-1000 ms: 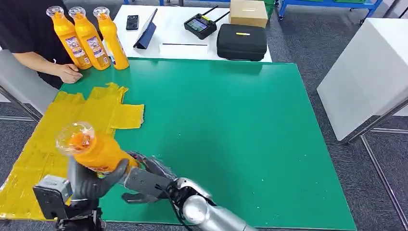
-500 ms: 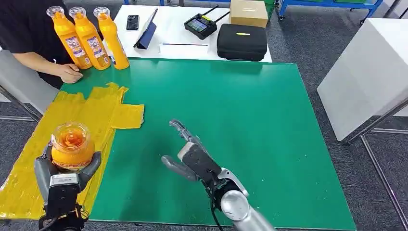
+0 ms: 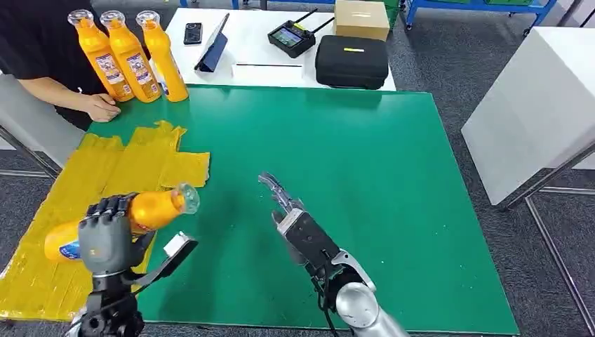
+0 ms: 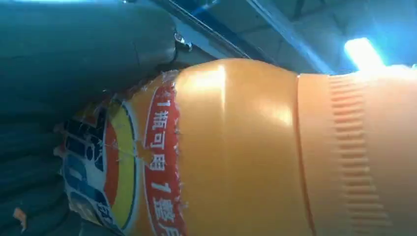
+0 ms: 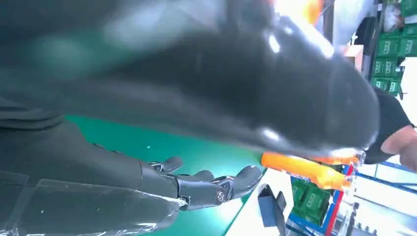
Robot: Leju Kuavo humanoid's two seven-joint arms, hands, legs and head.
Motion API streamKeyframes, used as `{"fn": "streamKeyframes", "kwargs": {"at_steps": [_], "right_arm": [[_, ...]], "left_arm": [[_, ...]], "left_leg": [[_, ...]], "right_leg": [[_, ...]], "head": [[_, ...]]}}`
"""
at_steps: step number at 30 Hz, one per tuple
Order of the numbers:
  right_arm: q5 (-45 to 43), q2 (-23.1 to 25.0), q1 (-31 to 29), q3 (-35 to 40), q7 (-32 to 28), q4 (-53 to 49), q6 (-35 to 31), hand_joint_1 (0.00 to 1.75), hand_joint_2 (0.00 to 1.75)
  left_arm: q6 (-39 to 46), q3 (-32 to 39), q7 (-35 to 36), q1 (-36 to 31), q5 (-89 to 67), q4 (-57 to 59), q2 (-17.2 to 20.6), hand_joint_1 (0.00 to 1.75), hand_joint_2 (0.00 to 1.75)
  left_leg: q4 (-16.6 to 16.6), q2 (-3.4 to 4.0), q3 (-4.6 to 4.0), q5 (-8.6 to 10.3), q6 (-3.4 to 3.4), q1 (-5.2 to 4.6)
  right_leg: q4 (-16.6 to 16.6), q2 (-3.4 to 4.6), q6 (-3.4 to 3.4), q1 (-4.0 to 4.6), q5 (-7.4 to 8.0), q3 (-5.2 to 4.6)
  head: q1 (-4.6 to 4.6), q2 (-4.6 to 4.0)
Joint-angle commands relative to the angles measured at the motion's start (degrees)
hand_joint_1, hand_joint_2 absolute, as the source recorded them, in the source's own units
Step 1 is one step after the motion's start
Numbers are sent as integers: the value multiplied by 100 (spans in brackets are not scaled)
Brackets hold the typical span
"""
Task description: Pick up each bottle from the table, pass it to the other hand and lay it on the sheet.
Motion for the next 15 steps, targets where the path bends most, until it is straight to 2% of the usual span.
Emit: {"fn": "streamKeyframes", "kwargs": {"at_steps": [1, 2, 3, 6, 9, 10, 12, 15], "right_arm": [[-82, -250, -21, 170, 14, 126, 1, 0, 0], [-84, -236, -2, 155, 28, 109, -2, 0, 0], [-84, -230, 13, 148, 47, 88, 0, 0, 0], [-65, -203, 75, 128, 102, 18, 19, 0, 0], [-64, -199, 76, 129, 105, 14, 20, 0, 0], [-64, -199, 76, 129, 105, 14, 20, 0, 0], [-55, -179, 68, 130, 122, 4, 26, 0, 0], [-25, -130, 73, 120, 194, -25, 46, 0, 0]], "left_arm": [[72, -2558, 1961, -1060, -139, 2294, 1072, 162, 175], [72, -2438, 2074, -996, -139, 2339, 977, 0, 175], [72, -2364, 2028, -998, -139, 2399, 945, 0, 0], [71, -2485, 2179, -943, -139, 2347, 986, 0, 0], [62, -2487, 2193, -951, -139, 2349, 1004, 0, 0], [62, -2487, 2193, -951, -139, 2349, 1004, 0, 0], [32, -2563, 2292, -978, -139, 2336, 1044, 0, 0], [-11, -2690, 2466, -924, -139, 2248, 1073, 0, 0]], "left_leg": [[-11, -18, 19, 0, 3, -3], [-11, -23, 30, -6, 3, 1], [-9, -13, 22, -5, 3, 0], [-4, -12, 28, -13, 5, 2], [-2, -7, 6, -5, 2, 2], [-1, -13, 18, -11, 3, 3], [-1, -6, -1, -4, 1, 4], [3, -9, 11, -11, 3, 5]], "right_leg": [[-5, -12, -21, -1, -6, 19], [-5, -12, -37, 4, -11, 31], [-5, -6, -26, 2, -7, 24], [-2, -1, -38, 5, -12, 31], [0, -2, -22, 4, -5, 8], [3, -2, -39, 6, -12, 20], [0, -1, -20, 6, -4, 2], [5, 2, -38, 9, -11, 12]], "head": [[-2, 0], [-2, 0], [-2, 0], [-2, 0], [-2, 0], [-2, 0], [-2, 0], [-2, 0]]}}
